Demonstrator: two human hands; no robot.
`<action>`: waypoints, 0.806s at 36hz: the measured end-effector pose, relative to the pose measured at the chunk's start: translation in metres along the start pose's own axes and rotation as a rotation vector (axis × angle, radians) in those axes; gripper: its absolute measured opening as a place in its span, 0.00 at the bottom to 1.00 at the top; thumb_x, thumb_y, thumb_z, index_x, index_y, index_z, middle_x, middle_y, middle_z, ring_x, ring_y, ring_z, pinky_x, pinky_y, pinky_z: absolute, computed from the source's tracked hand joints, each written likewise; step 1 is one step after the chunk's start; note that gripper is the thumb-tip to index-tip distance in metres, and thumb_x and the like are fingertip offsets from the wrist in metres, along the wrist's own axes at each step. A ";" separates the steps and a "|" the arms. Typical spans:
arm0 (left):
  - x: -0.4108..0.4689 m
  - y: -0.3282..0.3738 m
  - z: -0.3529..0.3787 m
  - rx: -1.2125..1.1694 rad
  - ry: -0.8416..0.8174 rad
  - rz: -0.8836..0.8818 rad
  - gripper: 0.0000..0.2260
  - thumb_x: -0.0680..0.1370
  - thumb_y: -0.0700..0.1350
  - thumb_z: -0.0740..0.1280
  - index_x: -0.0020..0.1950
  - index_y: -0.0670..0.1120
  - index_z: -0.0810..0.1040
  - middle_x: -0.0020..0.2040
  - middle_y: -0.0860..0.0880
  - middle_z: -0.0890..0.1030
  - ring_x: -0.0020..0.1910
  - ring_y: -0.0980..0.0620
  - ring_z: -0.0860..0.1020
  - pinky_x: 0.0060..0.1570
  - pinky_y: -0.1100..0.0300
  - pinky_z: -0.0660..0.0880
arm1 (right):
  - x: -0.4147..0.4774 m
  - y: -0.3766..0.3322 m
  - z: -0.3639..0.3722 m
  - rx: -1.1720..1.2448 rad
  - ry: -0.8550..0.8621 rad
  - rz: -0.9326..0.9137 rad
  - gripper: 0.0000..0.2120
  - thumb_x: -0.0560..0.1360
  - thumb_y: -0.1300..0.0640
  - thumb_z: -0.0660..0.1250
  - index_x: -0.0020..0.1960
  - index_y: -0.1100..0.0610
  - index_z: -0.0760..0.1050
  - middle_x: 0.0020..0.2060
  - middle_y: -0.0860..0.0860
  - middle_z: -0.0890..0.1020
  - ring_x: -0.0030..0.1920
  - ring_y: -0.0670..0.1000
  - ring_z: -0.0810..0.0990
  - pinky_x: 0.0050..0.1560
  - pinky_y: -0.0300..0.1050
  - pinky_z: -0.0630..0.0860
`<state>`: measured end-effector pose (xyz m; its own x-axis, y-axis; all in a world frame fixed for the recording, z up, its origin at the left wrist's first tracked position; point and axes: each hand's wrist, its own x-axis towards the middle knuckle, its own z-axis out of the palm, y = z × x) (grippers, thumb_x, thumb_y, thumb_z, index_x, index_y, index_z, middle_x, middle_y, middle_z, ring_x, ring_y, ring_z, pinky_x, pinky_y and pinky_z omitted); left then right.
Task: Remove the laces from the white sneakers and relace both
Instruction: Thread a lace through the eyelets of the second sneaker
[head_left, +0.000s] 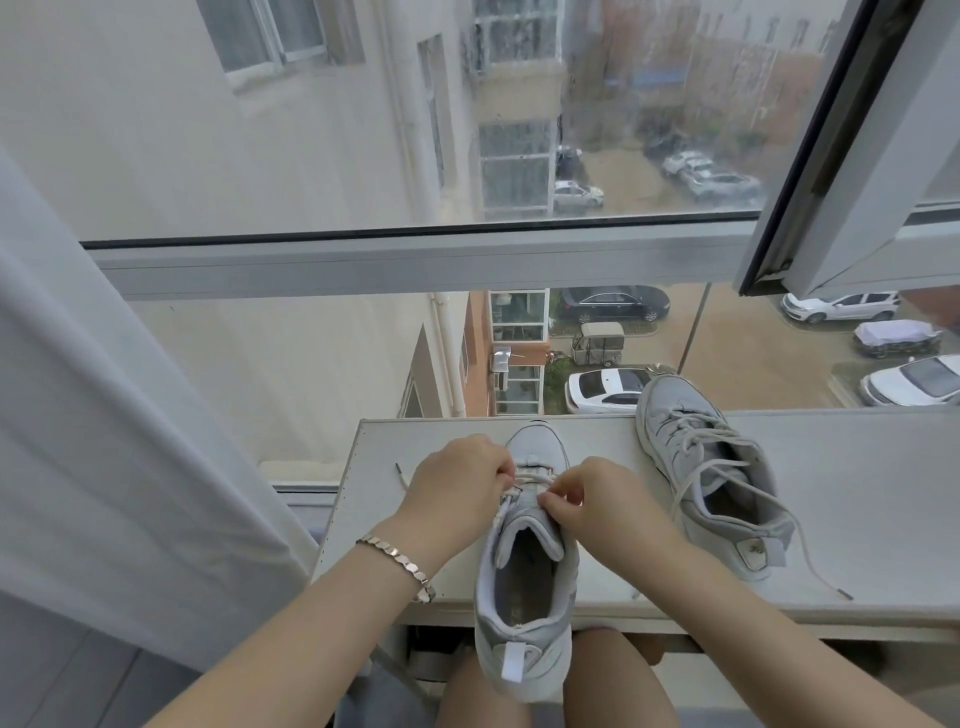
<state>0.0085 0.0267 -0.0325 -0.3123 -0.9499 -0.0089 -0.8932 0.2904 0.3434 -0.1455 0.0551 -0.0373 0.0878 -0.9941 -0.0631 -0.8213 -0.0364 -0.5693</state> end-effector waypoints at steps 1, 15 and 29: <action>0.000 0.001 -0.001 0.037 -0.002 0.010 0.09 0.80 0.45 0.59 0.53 0.49 0.79 0.53 0.50 0.75 0.54 0.50 0.73 0.46 0.61 0.65 | 0.000 0.001 0.000 0.017 -0.002 0.002 0.10 0.76 0.52 0.64 0.47 0.55 0.83 0.38 0.52 0.82 0.36 0.49 0.75 0.31 0.33 0.65; 0.008 0.011 -0.001 0.466 -0.016 0.140 0.12 0.77 0.36 0.58 0.57 0.47 0.75 0.56 0.48 0.74 0.58 0.46 0.71 0.45 0.59 0.59 | 0.004 0.003 0.003 0.125 -0.057 0.046 0.09 0.75 0.55 0.64 0.45 0.55 0.83 0.36 0.52 0.82 0.28 0.43 0.71 0.26 0.27 0.66; 0.012 0.002 0.003 -0.473 -0.181 -0.154 0.06 0.77 0.39 0.65 0.47 0.40 0.82 0.38 0.54 0.75 0.36 0.63 0.71 0.33 0.77 0.65 | -0.001 0.005 0.005 0.631 -0.051 0.255 0.09 0.72 0.66 0.66 0.44 0.57 0.84 0.33 0.42 0.80 0.35 0.40 0.76 0.31 0.26 0.71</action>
<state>0.0022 0.0163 -0.0349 -0.2772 -0.9302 -0.2407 -0.7028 0.0254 0.7110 -0.1472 0.0564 -0.0446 -0.0258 -0.9572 -0.2882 -0.3357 0.2799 -0.8994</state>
